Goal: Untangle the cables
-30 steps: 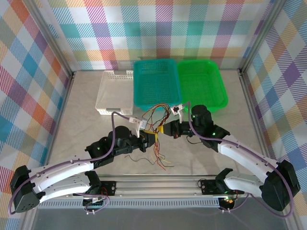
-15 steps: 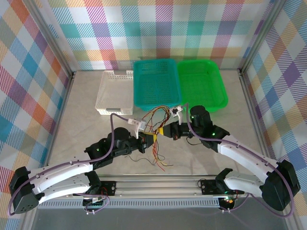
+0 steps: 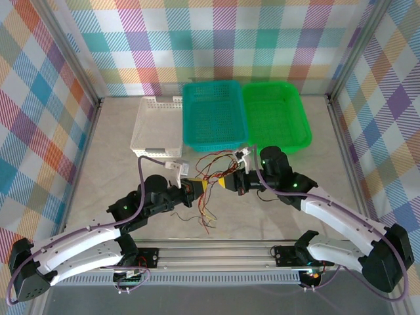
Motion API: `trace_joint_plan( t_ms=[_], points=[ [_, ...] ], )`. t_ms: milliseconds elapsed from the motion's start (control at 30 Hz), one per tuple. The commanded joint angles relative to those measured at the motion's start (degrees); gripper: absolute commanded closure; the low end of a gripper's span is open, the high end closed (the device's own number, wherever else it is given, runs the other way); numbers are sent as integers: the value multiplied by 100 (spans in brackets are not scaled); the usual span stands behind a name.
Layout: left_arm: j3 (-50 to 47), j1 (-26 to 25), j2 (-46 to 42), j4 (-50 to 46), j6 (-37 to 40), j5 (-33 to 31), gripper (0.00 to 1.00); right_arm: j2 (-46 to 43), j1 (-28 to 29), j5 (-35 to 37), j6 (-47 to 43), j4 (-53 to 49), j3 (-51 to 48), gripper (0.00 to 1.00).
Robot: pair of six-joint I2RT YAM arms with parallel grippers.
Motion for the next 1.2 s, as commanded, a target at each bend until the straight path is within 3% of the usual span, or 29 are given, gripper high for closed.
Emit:
trace_joint_plan(
  t_ms=[0,200,400,667,967,1100,1167],
  points=[
    [17,239,-202,-11,-166,-393,100,-184,-70,456,-240,-704,164,100],
    [163,330,-278,-240,-183,-498,100,-272,-109,1151,-257,-1200,251,100],
    [380,462,-417,-748,-87,-727,100,-364,-523,1573,-148,-1758,242,100],
    [699,743,-510,-1470,10,-987,100,-765,-1228,1627,17,-2194,124,100],
    [1363,974,-90,-2931,285,-1270,100,-1275,-2016,1877,102,-2839,153,100],
    [1713,1048,192,-3524,480,-1307,100,-1481,-2292,1707,111,-2961,197,100],
    [1701,1079,239,-3500,493,-1173,100,-1465,-2305,1271,61,-2790,162,100]
  ],
)
